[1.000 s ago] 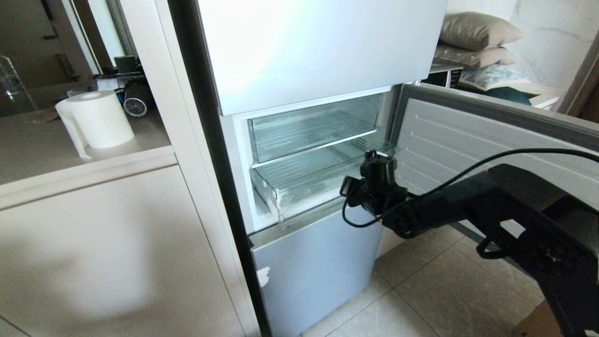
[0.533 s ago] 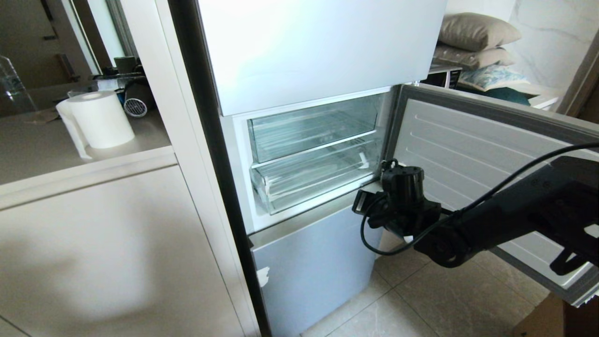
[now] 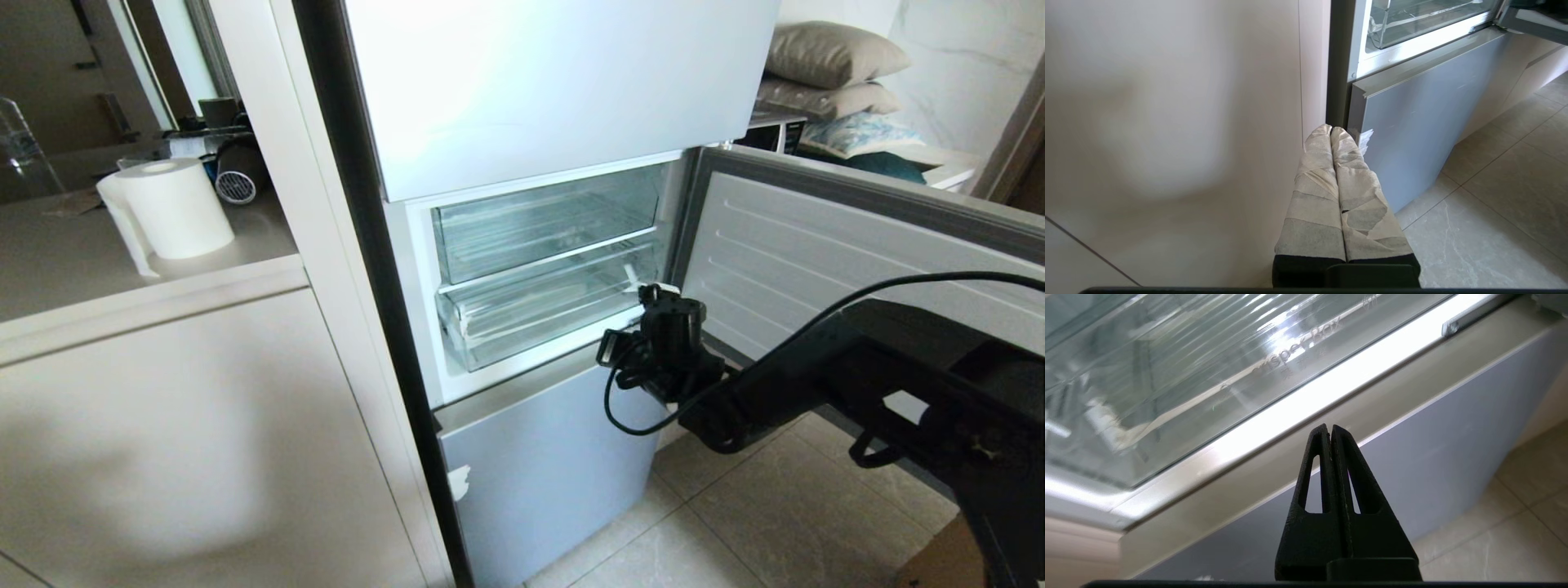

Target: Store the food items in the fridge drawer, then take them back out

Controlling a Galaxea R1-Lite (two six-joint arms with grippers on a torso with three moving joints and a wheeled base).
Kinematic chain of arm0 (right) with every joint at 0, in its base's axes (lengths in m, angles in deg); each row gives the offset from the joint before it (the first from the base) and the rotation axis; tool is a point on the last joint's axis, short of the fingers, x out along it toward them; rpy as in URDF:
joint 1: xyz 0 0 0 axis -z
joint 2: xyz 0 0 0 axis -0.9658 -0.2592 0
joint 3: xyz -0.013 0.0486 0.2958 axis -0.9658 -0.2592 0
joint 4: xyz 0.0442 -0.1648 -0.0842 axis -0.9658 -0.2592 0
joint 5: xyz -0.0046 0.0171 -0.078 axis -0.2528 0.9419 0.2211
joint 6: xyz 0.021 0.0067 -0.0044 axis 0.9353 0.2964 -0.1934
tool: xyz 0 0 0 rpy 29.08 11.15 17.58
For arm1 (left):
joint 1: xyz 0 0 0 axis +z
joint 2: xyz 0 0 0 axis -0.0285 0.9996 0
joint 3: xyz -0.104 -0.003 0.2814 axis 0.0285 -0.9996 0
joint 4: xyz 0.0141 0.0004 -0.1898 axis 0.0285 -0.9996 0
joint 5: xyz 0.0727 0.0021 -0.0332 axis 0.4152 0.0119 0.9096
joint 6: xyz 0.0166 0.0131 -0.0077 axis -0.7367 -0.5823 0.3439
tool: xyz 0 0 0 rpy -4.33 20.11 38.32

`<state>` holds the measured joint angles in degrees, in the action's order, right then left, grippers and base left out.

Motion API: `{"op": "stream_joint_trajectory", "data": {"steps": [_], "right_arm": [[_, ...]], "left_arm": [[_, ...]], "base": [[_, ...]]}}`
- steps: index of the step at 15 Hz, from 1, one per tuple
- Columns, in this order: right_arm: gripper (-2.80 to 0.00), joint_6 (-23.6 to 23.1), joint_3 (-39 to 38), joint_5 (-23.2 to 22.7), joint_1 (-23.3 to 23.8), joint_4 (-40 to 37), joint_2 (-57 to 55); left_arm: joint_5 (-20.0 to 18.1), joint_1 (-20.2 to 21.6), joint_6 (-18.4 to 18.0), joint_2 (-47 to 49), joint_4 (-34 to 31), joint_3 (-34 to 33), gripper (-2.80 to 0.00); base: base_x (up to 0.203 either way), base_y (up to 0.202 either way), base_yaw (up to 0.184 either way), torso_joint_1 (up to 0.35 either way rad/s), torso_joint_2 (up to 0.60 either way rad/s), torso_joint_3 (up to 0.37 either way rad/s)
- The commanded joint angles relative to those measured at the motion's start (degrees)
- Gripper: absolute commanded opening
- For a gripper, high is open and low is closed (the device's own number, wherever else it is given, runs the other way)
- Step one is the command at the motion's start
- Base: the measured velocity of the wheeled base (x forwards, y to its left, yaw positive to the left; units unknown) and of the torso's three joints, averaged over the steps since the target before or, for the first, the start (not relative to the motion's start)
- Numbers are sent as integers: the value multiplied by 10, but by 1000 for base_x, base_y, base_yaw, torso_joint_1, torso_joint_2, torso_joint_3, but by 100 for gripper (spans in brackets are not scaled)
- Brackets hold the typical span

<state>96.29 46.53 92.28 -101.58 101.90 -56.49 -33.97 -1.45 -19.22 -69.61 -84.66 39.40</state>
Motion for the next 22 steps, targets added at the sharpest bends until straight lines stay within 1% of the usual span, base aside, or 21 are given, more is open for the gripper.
{"op": "stream_joint_trajectory", "data": {"steps": [1, 5, 7, 11, 12, 14, 16, 17, 19, 22], "right_arm": [[-280, 0, 52, -1, -1, 4, -58], [-280, -18, 117, -2, -1, 2, -110], [-280, -23, 175, -4, -2, 1, -140], [-280, -46, 319, -4, -3, -3, -221], [-280, -52, 345, -7, -5, -9, -237], [-280, -62, 351, -41, -10, -13, -241], [-280, -67, 353, -90, -16, -13, -238], [-280, -71, 354, -105, -19, -13, -234], [-280, -71, 354, -107, -26, -11, -231], [-280, -70, 354, -137, -35, -9, -224]], "left_arm": [[0, 0, 0, 0, 0, 0, -280], [0, 0, 0, 1, 0, 0, -280], [0, 0, 0, 1, 0, 0, -280], [0, 0, 0, 0, 0, 0, -280], [0, 0, 0, 0, 0, 0, -280], [0, 0, 0, 1, 0, 0, -280], [0, 0, 0, 1, 0, 0, -280], [0, 0, 0, 1, 0, 0, -280], [0, 0, 1, 0, 0, 0, -280], [0, 0, 0, 0, 0, 0, -280]], "base": [[0, 0, 0, 0, 0, 0], [0, 0, 0, 0, 0, 0], [0, 0, 0, 0, 0, 0], [0, 0, 0, 0, 0, 0], [0, 0, 0, 0, 0, 0], [0, 0, 0, 0, 0, 0], [0, 0, 0, 0, 0, 0], [0, 0, 0, 0, 0, 0], [0, 0, 0, 0, 0, 0], [0, 0, 0, 0, 0, 0]]}}
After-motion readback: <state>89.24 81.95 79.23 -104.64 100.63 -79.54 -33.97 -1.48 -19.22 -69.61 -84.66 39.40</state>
